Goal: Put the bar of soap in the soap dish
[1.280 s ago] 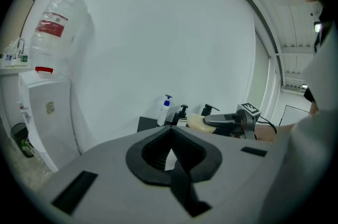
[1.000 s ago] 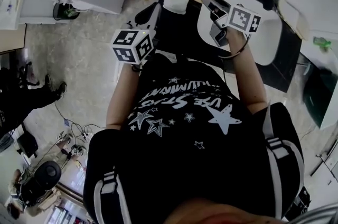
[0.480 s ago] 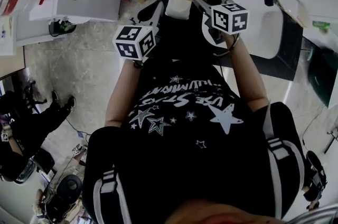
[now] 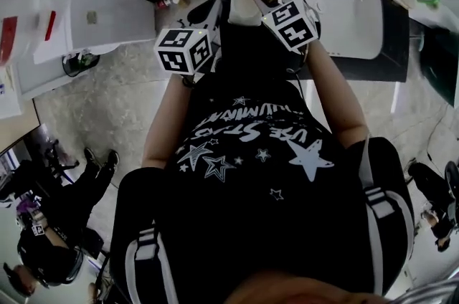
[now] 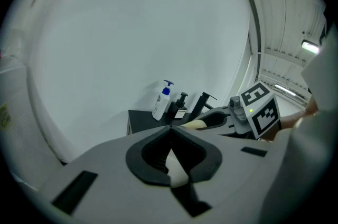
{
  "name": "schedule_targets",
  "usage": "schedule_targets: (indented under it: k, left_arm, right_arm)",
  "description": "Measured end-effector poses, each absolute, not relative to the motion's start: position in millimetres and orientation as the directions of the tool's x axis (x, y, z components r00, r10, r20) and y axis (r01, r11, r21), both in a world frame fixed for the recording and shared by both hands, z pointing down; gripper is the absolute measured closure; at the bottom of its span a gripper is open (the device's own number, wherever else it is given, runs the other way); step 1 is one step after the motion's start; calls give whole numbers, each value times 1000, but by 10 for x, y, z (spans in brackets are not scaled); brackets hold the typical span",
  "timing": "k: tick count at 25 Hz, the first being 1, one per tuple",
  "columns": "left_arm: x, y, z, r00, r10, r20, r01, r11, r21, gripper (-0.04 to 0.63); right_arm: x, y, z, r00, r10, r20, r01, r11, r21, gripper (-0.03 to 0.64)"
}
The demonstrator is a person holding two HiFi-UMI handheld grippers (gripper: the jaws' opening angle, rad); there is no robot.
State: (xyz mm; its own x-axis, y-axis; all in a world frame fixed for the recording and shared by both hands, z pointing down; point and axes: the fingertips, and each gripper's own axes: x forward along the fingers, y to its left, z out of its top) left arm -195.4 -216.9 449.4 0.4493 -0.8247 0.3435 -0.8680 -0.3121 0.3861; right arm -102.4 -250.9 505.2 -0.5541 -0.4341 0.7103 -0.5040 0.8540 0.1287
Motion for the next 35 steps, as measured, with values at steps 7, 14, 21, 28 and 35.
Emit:
schedule_targets:
  k: [7,14,21,28,35]
  left_arm:
    - [-1921,-2269,4611,544,-757,362,-823,-397,407,584]
    - [-1780,-2244,4964,592,-659,463,-804,-450,388,584]
    - [-1723,-2166,5057,621,-623,476,-784,-474,402,583]
    - [-1752,-2184,5010,613,-638,467,-790,-475,388,583]
    - [-1810,-2153,4973,605,-648,463,-796,-471,381,583]
  right_arm:
    - [-1182,-2481,5149,-407,-514,755,-349,851,392,489]
    - [-1299,-2400,5222,-327,-560,761,-203,828,522,489]
    - [-1349,-2308,5217,-357,-491,794,-230,871,435,488]
    - [-1383,-2203,5238,-404,-427,809,-288,899,331,482]
    - [-1455,-2138,5152,-472,-383,794,-354,907,227,466]
